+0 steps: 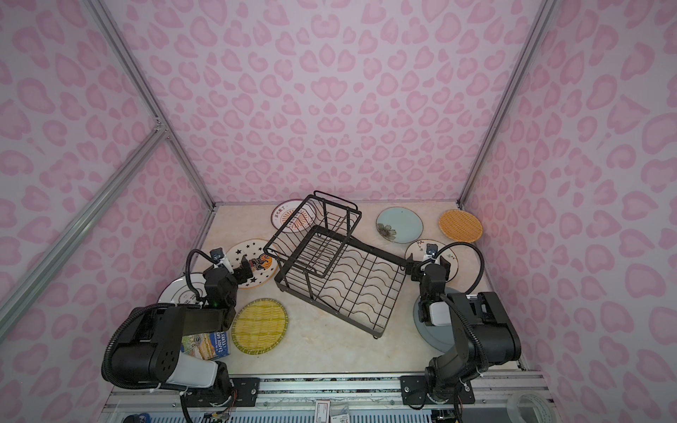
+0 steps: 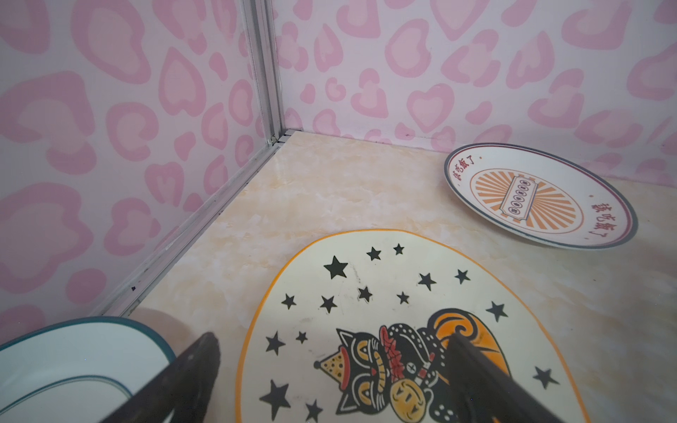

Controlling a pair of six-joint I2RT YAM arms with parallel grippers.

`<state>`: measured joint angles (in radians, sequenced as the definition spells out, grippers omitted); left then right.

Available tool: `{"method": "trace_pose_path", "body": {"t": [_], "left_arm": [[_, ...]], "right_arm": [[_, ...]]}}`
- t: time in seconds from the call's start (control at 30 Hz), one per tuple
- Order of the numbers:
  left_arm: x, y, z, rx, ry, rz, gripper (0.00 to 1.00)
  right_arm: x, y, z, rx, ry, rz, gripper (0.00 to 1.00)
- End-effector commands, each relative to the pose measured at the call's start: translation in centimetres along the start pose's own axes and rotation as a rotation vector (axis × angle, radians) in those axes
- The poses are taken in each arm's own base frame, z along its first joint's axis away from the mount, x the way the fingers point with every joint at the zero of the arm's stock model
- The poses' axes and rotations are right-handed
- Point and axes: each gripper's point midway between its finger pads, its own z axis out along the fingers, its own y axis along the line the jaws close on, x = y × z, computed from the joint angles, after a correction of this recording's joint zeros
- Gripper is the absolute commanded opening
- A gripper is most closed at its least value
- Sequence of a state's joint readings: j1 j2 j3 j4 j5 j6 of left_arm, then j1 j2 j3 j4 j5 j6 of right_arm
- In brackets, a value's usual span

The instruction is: Load the plates into the dish rack

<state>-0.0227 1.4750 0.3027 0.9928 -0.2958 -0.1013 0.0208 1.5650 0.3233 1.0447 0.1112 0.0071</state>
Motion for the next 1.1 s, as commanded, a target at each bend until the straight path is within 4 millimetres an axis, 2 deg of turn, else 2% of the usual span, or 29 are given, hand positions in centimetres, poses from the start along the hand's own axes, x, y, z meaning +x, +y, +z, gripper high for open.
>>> {"method": "trace_pose_path", "body": {"t": [0.0,0.17,0.2,0.27,0.33,0.4,0.43,0.47,0.53,0.6,0.67,0.73,0.83,0.9,1.0,1.07], "left_arm": [[-1.0,0.0,0.2,0.010,-0.029,-0.014,0.98],[-1.2,0.2,0.1,0.004,-0.039,-0.011,0.98],[-1.7,0.6,0.0,-0.042,-0.045,-0.017,0.98],[-1.8,0.2,0.1,-0.033,-0.041,0.000,0.98],[-1.9,0.1,-0.4,-0.035,-0.052,0.016,0.98],[-3.9,0.5,-0.7,-0.158,-0.058,0.047,0.97],[-4.7,-0.2,-0.9,-0.135,-0.039,0.069,0.97],[-6.5,-0.2,-1.3,-0.137,-0.069,0.044,0.97],[-9.4,0.4,-2.4,-0.158,-0.104,-0.101,0.97],[-11.0,-0.4,-3.4,-0.110,-0.041,-0.206,0.97],[-11.1,-0.6,-5.0,-0.089,0.067,-0.368,0.97],[-10.6,-1.4,-6.6,-0.036,0.156,-0.447,0.97],[-9.4,-1.8,-8.7,0.017,0.248,-0.481,0.97],[-7.1,-1.0,-10.3,-0.020,0.338,-0.520,0.97],[-4.4,-1.3,-12.0,0.023,0.467,-0.543,0.97],[-3.2,-1.2,-12.9,0.039,0.528,-0.583,0.97]], "right_arm": [[-0.1,0.2,0.1,-0.008,-0.005,0.006,1.00],[-0.1,0.1,0.2,-0.019,-0.002,0.015,1.00],[-0.2,0.1,0.0,-0.018,-0.011,0.015,1.00],[-1.5,-1.8,-1.5,0.106,-0.072,0.046,1.00],[-3.4,-3.1,-3.0,0.160,-0.095,0.074,1.00],[-6.4,-3.9,-4.7,0.193,-0.140,0.126,1.00],[-7.7,-4.2,-5.6,0.196,-0.163,0.157,1.00],[-8.7,-4.4,-6.3,0.194,-0.176,0.194,1.00],[-10.6,-5.6,-8.2,0.228,-0.218,0.374,1.00],[-11.3,-6.4,-9.6,0.243,-0.209,0.484,1.00],[-11.5,-6.9,-10.7,0.245,-0.188,0.561,1.00],[-12.0,-7.0,-11.7,0.219,-0.180,0.615,1.00],[-13.6,-5.6,-12.9,0.074,-0.195,0.606,1.00],[-13.7,-4.1,-13.3,-0.016,-0.177,0.613,1.00],[-13.2,-1.8,-14.1,-0.148,-0.116,0.682,1.00],[-13.6,1.0,-15.5,-0.330,-0.124,0.684,1.00]]}}
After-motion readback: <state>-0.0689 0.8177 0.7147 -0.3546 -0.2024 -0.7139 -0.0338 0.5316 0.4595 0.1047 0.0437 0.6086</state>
